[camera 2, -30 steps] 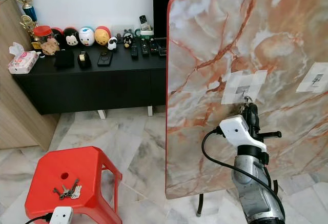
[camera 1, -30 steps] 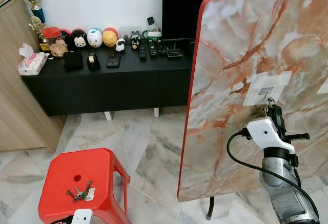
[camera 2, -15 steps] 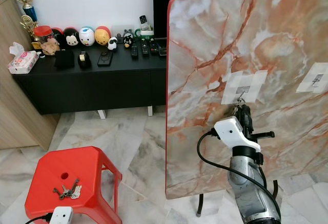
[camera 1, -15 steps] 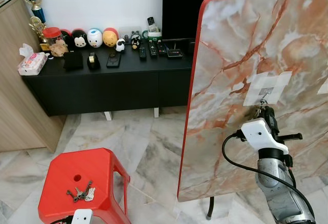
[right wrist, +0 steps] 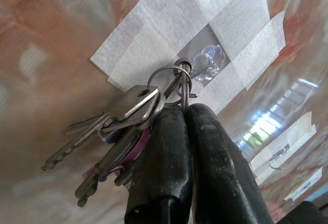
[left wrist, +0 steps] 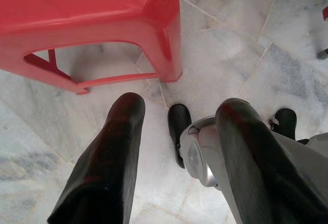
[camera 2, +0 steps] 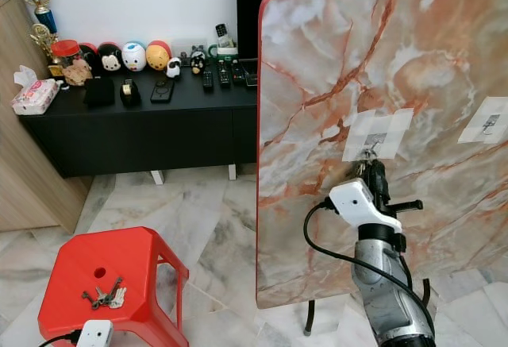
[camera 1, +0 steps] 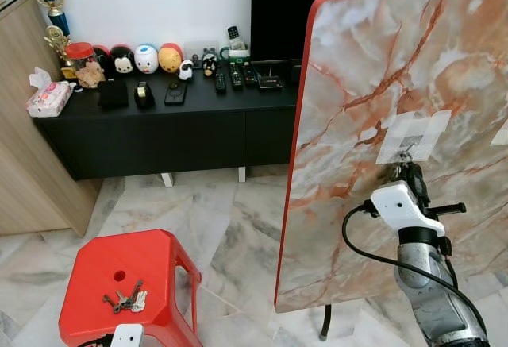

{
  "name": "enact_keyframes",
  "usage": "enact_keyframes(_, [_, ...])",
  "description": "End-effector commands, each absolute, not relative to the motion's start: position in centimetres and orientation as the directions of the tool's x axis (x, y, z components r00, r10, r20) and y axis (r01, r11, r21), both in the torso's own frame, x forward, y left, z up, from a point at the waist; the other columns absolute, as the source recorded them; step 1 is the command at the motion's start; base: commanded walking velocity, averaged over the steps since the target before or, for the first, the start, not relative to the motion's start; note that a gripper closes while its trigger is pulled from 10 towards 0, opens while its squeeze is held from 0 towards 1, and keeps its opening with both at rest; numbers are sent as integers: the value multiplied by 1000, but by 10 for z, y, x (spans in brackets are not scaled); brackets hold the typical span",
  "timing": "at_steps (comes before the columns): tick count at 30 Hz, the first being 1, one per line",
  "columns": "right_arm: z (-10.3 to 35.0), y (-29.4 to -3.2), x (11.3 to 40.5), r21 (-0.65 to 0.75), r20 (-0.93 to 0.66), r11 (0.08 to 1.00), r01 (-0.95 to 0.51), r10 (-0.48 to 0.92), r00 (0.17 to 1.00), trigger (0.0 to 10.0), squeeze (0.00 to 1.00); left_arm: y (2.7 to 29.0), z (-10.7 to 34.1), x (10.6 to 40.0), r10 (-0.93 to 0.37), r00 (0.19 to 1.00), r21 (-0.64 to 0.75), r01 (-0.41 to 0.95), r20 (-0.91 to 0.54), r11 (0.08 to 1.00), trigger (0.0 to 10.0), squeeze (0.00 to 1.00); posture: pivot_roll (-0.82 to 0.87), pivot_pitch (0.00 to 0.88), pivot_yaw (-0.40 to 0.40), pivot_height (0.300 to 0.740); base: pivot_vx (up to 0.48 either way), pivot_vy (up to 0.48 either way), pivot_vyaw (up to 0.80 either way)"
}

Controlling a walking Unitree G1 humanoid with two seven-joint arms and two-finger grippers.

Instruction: Hang keys on a hook

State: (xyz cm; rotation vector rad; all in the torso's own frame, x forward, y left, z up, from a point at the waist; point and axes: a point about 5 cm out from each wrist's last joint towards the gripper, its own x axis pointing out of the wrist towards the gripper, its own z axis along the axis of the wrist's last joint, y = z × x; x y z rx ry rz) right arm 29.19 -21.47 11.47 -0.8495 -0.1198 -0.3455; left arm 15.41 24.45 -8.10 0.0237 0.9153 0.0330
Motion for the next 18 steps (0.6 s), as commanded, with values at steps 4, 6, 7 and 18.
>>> enact_keyframes(4, [125,-214,295,-713,285,597,368,-233,930,10000,0,244,-84,149,33,589,34,-10,-807,999,10000,0,52,0,-49,740,0,0,0])
enact_keyframes(6, [123,-214,294,-716,275,596,363,-236,932,10000,0,244,-84,149,32,589,33,-10,-808,999,10000,0,53,0,-50,740,0,0,0])
enact_keyframes(7, [122,-214,294,-717,273,596,361,-237,932,10000,0,244,-84,149,32,589,33,-10,-808,999,10000,0,53,0,-50,740,0,0,0])
enact_keyframes(18, [115,-214,296,-726,221,610,316,-229,948,10000,0,244,-84,149,33,588,33,-10,-808,999,10000,0,54,0,-50,740,0,0,0])
